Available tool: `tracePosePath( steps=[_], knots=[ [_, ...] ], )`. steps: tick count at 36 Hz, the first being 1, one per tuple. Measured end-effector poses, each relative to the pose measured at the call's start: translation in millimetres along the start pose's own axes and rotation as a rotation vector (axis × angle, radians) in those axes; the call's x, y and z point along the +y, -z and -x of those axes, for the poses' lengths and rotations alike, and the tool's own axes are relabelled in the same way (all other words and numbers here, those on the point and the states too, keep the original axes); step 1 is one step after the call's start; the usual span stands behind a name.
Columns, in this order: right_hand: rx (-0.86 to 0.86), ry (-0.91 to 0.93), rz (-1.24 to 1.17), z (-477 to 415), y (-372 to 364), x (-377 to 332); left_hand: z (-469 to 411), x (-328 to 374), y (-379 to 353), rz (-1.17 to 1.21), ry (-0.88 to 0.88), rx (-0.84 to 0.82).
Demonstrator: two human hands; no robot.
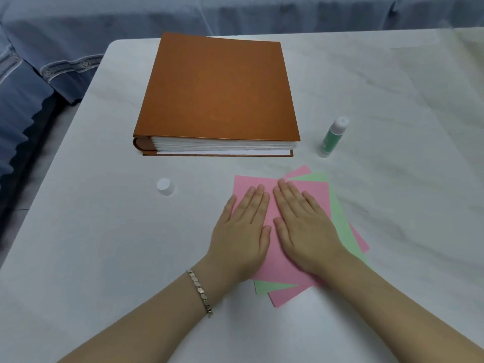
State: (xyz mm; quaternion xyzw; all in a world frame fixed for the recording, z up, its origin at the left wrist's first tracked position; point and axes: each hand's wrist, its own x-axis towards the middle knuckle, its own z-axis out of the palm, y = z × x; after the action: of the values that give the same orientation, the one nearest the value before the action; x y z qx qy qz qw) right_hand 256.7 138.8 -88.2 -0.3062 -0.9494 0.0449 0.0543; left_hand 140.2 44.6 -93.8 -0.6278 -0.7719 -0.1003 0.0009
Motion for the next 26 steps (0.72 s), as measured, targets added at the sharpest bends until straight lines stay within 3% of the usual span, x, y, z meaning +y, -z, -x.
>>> tracePosePath(
  steps=[17,22,26],
  knots=[
    [-0.043,-0.131,0.023,21,8,56,-7,18,4,-0.007,0.049,0.013],
    [0.003,-0.111,0.070,21,3,57,-31,57,2,0.021,-0.102,-0.123],
    [0.019,-0.108,0.092,21,2,59,-41,64,-2,0.040,-0.065,-0.139]
  ],
)
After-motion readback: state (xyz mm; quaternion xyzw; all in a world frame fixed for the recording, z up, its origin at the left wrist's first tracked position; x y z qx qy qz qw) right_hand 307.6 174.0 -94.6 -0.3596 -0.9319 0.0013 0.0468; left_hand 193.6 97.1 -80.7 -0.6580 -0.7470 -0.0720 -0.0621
